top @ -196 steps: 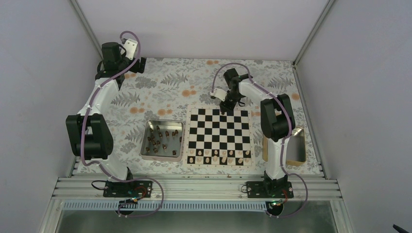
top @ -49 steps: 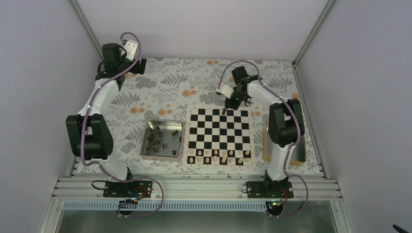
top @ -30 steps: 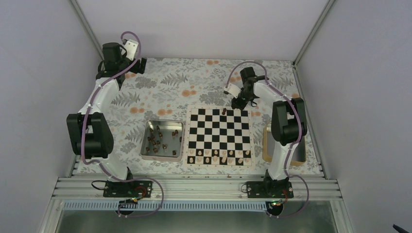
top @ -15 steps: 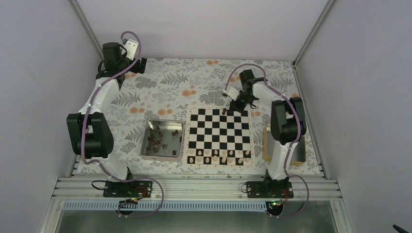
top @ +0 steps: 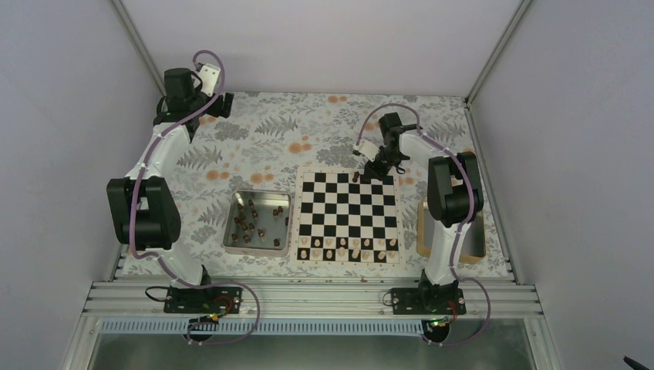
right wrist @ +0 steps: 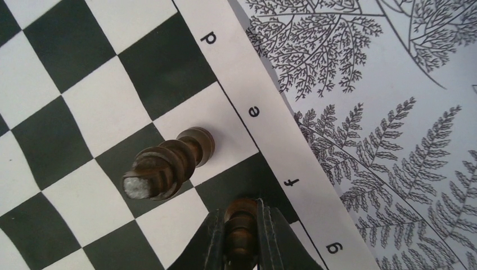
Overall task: Set up the chess pieces on the board
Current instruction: Place the chess piece on the chessboard, then pick up the chess piece from the storage box.
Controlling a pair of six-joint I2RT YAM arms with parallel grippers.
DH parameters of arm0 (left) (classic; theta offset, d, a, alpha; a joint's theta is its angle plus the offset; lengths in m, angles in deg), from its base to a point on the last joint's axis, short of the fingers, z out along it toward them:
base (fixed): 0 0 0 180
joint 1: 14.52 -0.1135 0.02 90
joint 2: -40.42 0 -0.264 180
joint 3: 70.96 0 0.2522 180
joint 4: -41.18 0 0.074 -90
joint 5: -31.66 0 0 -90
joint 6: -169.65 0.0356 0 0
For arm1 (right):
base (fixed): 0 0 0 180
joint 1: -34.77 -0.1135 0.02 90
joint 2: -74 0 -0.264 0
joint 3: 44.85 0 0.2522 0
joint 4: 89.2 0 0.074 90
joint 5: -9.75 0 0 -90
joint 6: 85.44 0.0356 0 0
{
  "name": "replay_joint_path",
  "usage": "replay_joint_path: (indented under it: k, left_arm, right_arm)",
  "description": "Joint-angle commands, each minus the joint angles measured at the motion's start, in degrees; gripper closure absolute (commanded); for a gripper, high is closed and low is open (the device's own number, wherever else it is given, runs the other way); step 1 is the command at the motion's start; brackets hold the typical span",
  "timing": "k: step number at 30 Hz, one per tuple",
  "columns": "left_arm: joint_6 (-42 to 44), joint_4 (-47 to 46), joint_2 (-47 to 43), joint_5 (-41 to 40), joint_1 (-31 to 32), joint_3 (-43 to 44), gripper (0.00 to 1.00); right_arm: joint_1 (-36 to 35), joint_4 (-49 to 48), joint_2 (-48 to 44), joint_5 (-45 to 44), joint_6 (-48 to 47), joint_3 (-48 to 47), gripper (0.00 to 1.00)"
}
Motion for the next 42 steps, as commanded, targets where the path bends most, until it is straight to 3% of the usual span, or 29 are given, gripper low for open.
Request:
replay_joint_path:
  k: [1, 9, 19, 25, 29, 36, 42]
  left_arm:
    - [0.87, -0.1, 0.53, 0.32, 0.02, 1.13, 0.0]
    - [0.81, -0.25, 0.53, 0.23, 0.02, 1.05, 0.0]
    - [0.94, -0.1, 0.35, 0.29, 0.03, 1.0, 0.0]
    - [0.86, -0.4, 0.05, 0.12, 0.02, 0.8, 0.0]
    - [0.81, -0.36, -0.01, 0.23, 0.04, 0.94, 0.0]
    - [0.76, -0.21, -0.62, 0.41, 0.02, 0.86, 0.0]
    - [0.76, -0.14, -1.11, -0.36, 0.02, 0.71, 0.0]
  right_arm:
    - [0.35, -0.61, 1.85, 1.45, -0.72, 0.47, 0.95]
    - [0.33, -0.94, 1.91, 1.53, -0.78, 0.68, 0.93]
    - [0.36, 0.19, -0.78, 1.18, -0.88, 0.77, 0.65]
    - [0.44, 1.78, -5.46, -1.71, -0.3, -0.88, 0.62]
    - [-0.45, 6.08, -7.25, -2.65, -0.18, -8.76, 0.61]
    - [-14.36, 14.41, -1.82, -3.34, -0.52, -30.18, 0.6]
    - [-28.99, 15.11, 5.38, 0.83, -1.68, -38.91, 0.6]
